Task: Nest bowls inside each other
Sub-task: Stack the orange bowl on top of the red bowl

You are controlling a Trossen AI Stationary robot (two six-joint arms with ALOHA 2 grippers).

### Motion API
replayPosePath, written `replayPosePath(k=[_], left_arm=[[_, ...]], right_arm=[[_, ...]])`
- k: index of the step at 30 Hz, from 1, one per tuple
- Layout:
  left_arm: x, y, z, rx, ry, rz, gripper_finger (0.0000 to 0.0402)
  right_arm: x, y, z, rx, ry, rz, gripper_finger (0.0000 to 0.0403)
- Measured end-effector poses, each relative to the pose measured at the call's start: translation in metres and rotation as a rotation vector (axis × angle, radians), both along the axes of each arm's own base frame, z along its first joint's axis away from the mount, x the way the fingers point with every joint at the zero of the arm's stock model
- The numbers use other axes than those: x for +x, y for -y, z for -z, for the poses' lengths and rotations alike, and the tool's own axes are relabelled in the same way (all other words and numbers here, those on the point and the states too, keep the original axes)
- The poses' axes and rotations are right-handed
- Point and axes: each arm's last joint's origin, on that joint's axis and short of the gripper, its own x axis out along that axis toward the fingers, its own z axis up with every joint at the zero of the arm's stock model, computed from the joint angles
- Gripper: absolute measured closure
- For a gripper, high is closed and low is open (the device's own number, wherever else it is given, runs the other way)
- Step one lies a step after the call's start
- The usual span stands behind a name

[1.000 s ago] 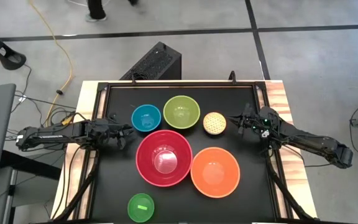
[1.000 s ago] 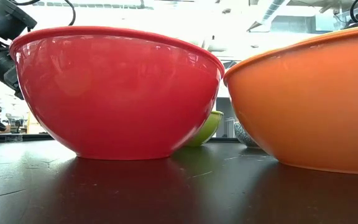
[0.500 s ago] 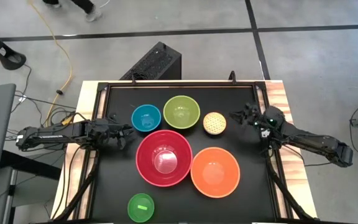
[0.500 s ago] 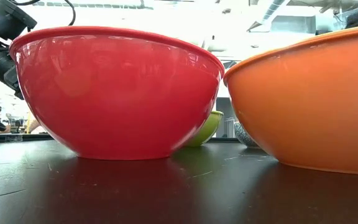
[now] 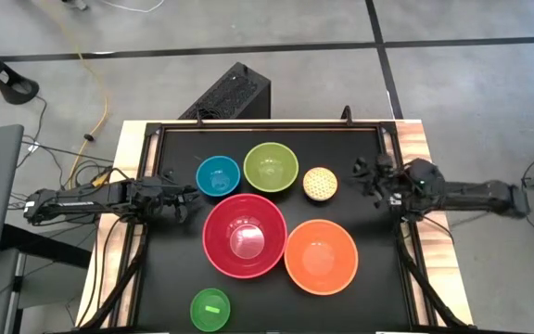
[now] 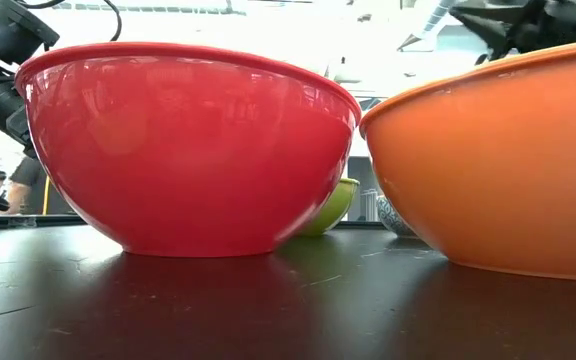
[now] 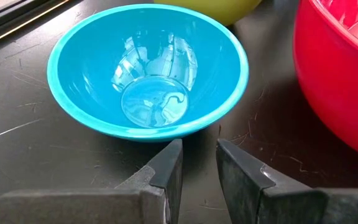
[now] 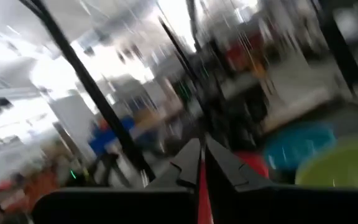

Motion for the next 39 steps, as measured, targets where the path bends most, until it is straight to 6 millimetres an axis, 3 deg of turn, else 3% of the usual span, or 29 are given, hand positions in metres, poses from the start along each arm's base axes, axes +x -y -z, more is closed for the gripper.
replayPosePath(k=[5,11,17,23,28,35,39], left_arm=[[0.0,0.0,0.0,0.0,0.0,0.0,0.0315],[0.0,0.0,0.0,0.0,0.0,0.0,0.0315],[0.0,0.0,0.0,0.0,0.001,0.0,0.0315],[0.0,0.0,0.0,0.0,0.001,0.0,0.0315],[0.0,0.0,0.0,0.0,0.0,-0.001,0.0315],[0.0,0.0,0.0,0.0,0.0,-0.001,0.0315],[0.0,0.0,0.0,0.0,0.0,0.0,0.0315]], right_arm=[[0.022,-0.021,-0.023,0.016,-0.317,-0.029,0.0362],[0.035,-0.038,-0.06,0.156,-0.701,0.003,0.0361],[0.05,-0.059,-0.075,0.262,-1.053,0.042,0.0343],[0.058,-0.082,-0.063,0.234,-1.351,0.053,0.0319],[0.063,-0.09,-0.046,0.228,-1.518,0.073,0.0277],[0.077,-0.095,-0.027,0.063,-1.63,0.007,0.0182],[0.081,-0.096,-0.02,0.006,-1.677,-0.006,0.0152]])
